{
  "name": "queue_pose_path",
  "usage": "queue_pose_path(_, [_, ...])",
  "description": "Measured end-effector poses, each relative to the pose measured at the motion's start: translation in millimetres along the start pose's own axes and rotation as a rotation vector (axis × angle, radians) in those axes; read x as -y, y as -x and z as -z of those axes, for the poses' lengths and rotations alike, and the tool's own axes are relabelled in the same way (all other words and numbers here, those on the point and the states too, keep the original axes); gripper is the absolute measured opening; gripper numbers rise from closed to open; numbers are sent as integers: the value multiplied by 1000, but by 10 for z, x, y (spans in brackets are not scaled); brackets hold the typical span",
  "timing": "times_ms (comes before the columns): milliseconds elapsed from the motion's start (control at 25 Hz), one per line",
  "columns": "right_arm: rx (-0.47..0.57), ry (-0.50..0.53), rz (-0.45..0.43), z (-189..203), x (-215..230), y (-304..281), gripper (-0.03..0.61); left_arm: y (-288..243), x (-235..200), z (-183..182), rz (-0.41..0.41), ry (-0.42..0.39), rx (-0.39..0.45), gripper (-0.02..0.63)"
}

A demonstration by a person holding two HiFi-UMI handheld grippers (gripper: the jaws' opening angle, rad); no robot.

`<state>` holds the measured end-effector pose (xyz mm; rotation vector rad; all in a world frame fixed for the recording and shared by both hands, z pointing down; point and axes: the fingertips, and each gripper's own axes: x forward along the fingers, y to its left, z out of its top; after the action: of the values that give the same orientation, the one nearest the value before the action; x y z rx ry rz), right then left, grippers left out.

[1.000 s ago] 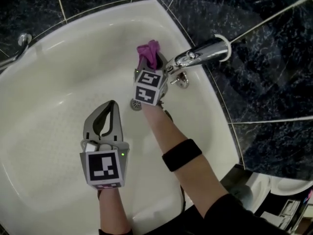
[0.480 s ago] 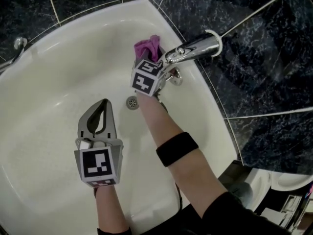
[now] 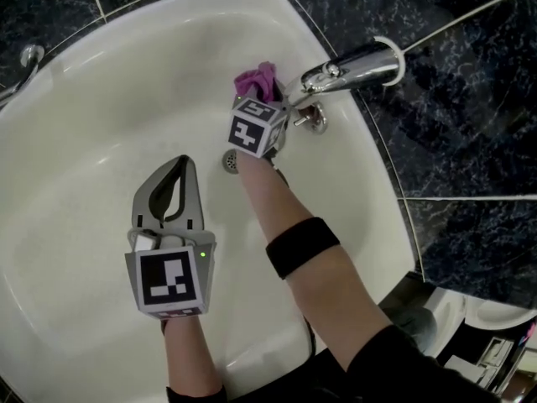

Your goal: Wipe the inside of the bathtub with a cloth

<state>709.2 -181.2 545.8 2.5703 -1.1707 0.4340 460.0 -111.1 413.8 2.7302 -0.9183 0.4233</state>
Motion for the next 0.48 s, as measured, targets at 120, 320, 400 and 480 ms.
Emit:
queue_pose_path(120, [-79,5,-4,373,-50,-44,87,8,9,1,1,-8,-3,0])
queue_pose_path(320, [-226,19,0,1039,-79,-130,87,-13,42,-2,7,-11,-2,0])
queue_pose_path(400, [-294,31,-7,1326,-85,-136,87,-13,37,-6,6,-7,-1,0])
queue_pose_path(480, [-356,64,-32,1581,-108,-122,87,-3,13,0,0,-4,-5,0])
